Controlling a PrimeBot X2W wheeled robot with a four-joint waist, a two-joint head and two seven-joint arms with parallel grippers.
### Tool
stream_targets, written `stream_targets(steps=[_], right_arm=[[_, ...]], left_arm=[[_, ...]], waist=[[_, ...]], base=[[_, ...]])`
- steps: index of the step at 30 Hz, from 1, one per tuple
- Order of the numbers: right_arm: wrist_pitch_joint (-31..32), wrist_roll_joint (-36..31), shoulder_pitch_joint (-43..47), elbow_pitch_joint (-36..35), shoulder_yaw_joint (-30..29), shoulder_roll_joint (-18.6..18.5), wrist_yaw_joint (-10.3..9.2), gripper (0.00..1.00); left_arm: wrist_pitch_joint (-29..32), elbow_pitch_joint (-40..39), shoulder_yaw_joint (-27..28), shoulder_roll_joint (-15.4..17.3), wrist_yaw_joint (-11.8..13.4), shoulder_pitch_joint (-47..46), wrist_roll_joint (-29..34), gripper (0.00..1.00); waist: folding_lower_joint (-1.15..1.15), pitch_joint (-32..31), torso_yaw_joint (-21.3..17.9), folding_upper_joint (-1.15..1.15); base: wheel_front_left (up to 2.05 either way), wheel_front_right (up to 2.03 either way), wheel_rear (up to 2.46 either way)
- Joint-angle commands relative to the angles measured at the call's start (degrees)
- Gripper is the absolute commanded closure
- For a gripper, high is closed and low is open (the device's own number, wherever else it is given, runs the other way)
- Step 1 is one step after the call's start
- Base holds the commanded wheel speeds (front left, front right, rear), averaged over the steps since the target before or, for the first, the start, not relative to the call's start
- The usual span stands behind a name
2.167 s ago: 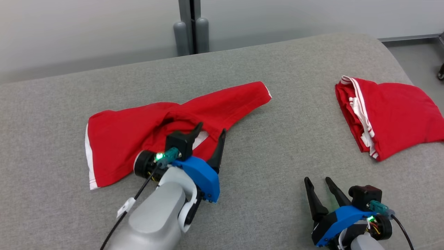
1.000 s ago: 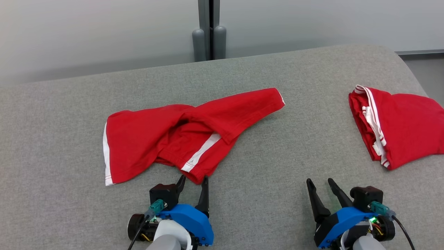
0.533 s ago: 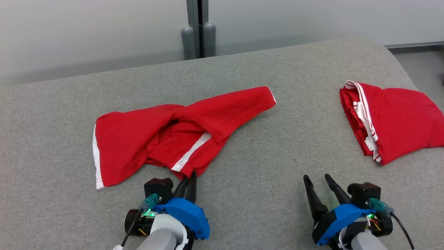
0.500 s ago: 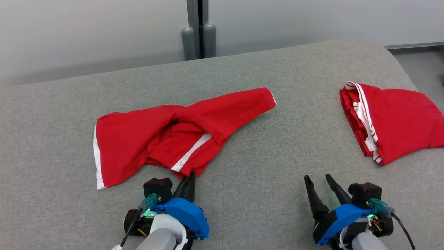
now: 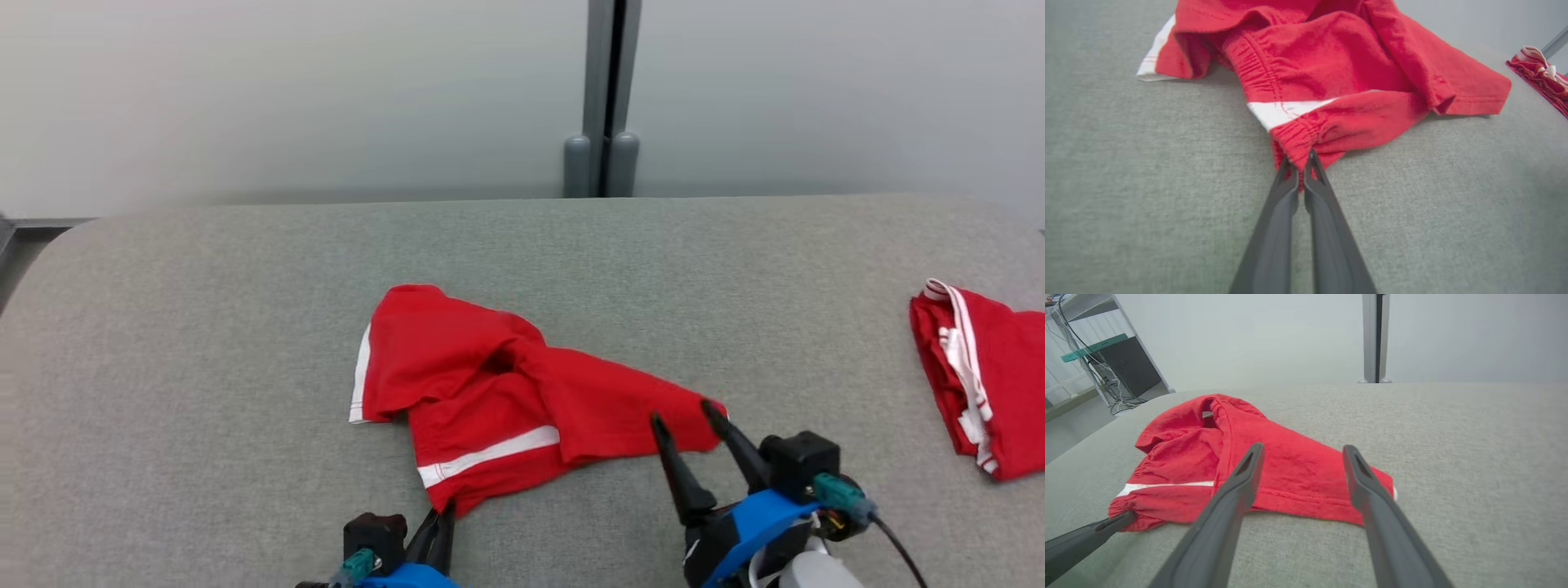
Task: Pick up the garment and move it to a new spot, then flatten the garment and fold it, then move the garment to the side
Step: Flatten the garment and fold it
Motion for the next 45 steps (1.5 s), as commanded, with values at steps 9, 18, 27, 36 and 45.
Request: stream_targets(steps=[9,18,27,36,45], right_arm=[[-0.18,-1.00,-2.60,3.45,12.10,0.26,0.01,0.00],[-0.18,-1.44,-5.83,9.19,18.14,0.29,0.01,0.00],[-0.18,-3.45,-5.95,10.99,16.40,0.34,0.01,0.64],[-0.18,-1.25,-5.37,7.25,14.40,0.36,0.01,1.00],[-0.18,5.74,-7.67,-0.43,4.36,-1.41,0.01,1.00]], left_arm=[[-0.13,-2.75,5.64,0.07,0.75,2.25,3.68,0.00],[-0.13,-7.32,5.25,0.06,1.29,2.66,3.87,0.00],[-0.13,-9.01,5.20,0.05,2.03,2.21,3.89,0.00],[-0.13,-9.47,5.48,0.05,1.68,2.51,3.70,0.00],[-0.13,-8.65,5.98,0.06,1.77,3.04,3.99,0.00]], waist=[[0.01,2.34,7.89,0.00],[0.01,4.47,10.87,0.00],[0.01,5.33,11.16,0.00],[0.01,4.93,9.38,0.00],[0.01,3.88,6.88,0.00]], base=[[0.00,0.00,0.00],[0.00,0.00,0.00],[0.00,0.00,0.00],[0.00,0.00,0.00],[0.00,0.00,0.00]])
